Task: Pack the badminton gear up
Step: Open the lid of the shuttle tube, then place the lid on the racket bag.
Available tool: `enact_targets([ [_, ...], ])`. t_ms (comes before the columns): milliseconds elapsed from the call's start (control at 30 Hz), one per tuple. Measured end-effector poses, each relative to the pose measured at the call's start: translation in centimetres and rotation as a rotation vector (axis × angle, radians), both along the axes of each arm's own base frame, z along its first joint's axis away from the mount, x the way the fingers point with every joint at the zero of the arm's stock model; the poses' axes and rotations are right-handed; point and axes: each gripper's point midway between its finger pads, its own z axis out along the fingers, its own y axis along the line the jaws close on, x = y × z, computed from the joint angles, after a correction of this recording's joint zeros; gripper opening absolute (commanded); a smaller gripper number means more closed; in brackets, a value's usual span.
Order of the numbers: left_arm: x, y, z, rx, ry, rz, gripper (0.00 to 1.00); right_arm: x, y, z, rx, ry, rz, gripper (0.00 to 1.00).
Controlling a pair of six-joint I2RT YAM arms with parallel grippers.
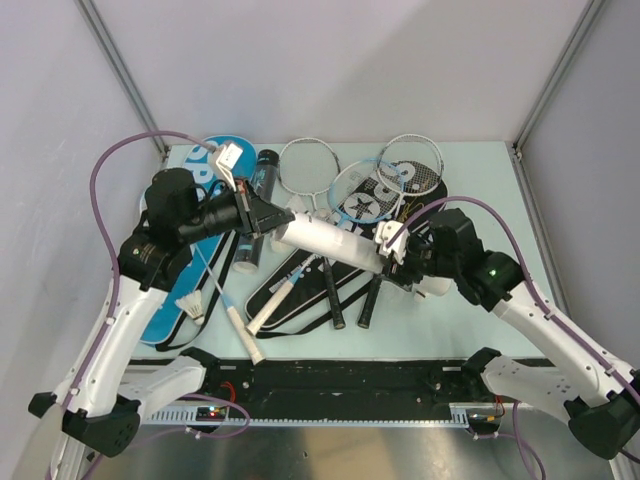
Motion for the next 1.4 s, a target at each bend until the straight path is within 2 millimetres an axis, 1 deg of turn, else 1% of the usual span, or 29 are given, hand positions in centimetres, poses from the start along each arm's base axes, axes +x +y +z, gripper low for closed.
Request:
enact_targets([
  [233, -0.2, 0.3, -0.1, -0.012, 0.031, 0.017, 0.0, 0.8, -0.8, 0.2, -0.004, -0.064, 0.002, 0.5],
  [467, 0.7, 1.4, -0.6, -0.012, 0.061, 0.062, 0.0, 1.2, -1.8, 2.1, 0.051, -0.155, 0.002, 0.47],
  [600, 1.0, 1.8, -0.7, -0.008, 0.061, 0.077, 0.0, 1.1, -1.8, 2.4, 0.064, -0.165, 0.01, 0.46],
  [667, 1.2, 1.9, -0.8, -0.003, 0.061, 0.082, 0.0, 1.1, -2.0, 2.1, 0.059, -0.157, 0.005, 0.45],
  [767, 1.9, 2.4, -0.8, 0.0, 0.048, 0.11, 0.0, 1.1, -3.0, 0.7, 0.017, -0.118, -0.034, 0.44],
  [833, 2.1, 2.6, -0.7, 0.001, 0.045, 0.116, 0.0, 0.9, -3.7, -0.4, -0.015, -0.089, -0.053, 0.43],
  [900, 2.2, 2.6, -0.6, 0.004, 0.037, 0.116, 0.0, 0.7, -4.1, -1.0, -0.041, -0.069, -0.062, 0.43],
  [1000, 2.3, 2.8, -0.6, 0.013, 0.018, 0.123, 0.0, 0.5, -4.4, -1.5, -0.064, -0.058, -0.072, 0.42],
  [1100, 2.7, 3.3, -0.6, 0.033, -0.011, 0.154, 0.0, 0.8, -4.8, -1.5, -0.082, -0.069, -0.101, 0.42],
  [1167, 3.2, 3.8, -1.1, 0.055, -0.03, 0.189, 0.0, 1.3, -5.3, -1.3, -0.088, -0.084, -0.151, 0.41],
  [1233, 3.7, 4.5, -2.2, 0.085, -0.03, 0.235, 0.0, 2.2, -6.1, -0.5, -0.081, -0.117, -0.235, 0.4],
  [1333, 4.9, 5.3, -5.0, 0.145, 0.007, 0.305, 0.0, 3.5, -7.5, 1.2, -0.041, -0.167, -0.375, 0.41],
  [1400, 5.7, 5.4, -7.1, 0.192, 0.042, 0.339, 0.0, 4.0, -8.3, 2.4, 0.003, -0.191, -0.462, 0.41],
])
